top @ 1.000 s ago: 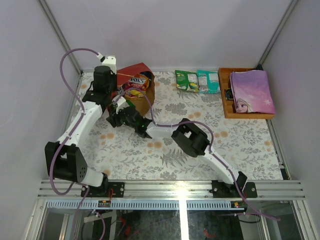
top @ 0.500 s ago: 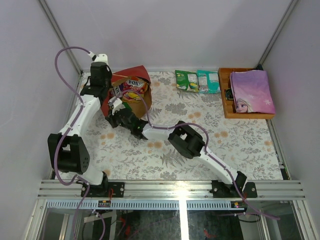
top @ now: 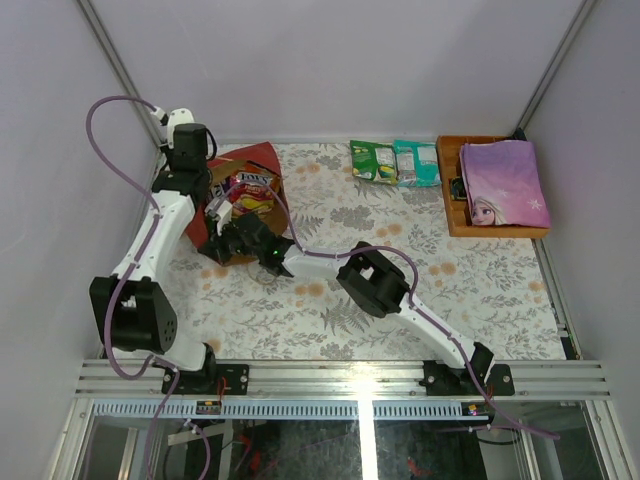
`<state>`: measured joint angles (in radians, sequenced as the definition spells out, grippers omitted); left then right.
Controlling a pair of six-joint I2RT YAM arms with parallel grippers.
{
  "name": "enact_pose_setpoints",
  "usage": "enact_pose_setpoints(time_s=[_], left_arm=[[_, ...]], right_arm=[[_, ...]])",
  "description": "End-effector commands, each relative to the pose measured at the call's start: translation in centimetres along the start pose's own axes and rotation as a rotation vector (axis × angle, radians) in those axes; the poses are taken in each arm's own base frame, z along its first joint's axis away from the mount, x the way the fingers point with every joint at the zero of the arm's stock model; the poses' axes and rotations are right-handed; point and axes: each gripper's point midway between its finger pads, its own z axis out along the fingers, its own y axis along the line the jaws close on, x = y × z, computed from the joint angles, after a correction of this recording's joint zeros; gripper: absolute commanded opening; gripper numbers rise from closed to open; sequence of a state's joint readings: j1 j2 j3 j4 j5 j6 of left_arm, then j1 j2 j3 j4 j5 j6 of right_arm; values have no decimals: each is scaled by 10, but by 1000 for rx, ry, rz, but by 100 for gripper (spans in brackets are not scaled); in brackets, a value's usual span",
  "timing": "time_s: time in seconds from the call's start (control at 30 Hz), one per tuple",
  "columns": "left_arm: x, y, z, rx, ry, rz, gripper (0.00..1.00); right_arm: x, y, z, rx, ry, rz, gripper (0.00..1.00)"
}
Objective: Take the snacks out of the paper bag
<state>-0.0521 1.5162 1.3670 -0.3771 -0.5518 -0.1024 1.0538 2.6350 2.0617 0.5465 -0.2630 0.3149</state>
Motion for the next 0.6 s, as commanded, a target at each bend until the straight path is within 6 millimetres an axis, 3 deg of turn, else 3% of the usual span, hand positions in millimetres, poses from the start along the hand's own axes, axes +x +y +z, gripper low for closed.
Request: enact_pose_setpoints(time_s=[0.0, 0.07, 0.1, 0.2, 0.23, 0.27, 0.37, 0.4, 0.47, 0.57], left_arm=[[-20, 32, -14, -123, -49, -58, 0], [-18, 31, -15, -124, -46, -53, 0], [-18, 30, -15, -121, -46, -50, 0], [-17, 20, -19, -90, -53, -20, 0], [-16, 16, -21, -74, -60, -12, 0], [-16, 11, -22, -49, -67, -1, 0], [-11, -4, -24, 29, -78, 16, 0], [-10, -7, -23, 48, -77, 23, 0], [-4, -14, -21, 79, -68, 40, 0], [-1, -24, -20, 130, -69, 50, 0]], right_arm=[[-18, 64, -4, -219, 30, 4, 0], [-13, 66, -8, -228, 48, 6, 0], [-13, 66, -10, -226, 53, 4, 6], [-17, 62, -25, -190, 55, 3, 60], [-34, 63, -36, -176, 24, 7, 70], [-33, 56, -45, -149, 14, 17, 76], [-52, 37, -82, -76, -58, 99, 82], [-70, 33, -97, -65, -111, 166, 82], [-78, 14, -119, -33, -170, 320, 80], [-86, -10, -130, -5, -197, 625, 76]])
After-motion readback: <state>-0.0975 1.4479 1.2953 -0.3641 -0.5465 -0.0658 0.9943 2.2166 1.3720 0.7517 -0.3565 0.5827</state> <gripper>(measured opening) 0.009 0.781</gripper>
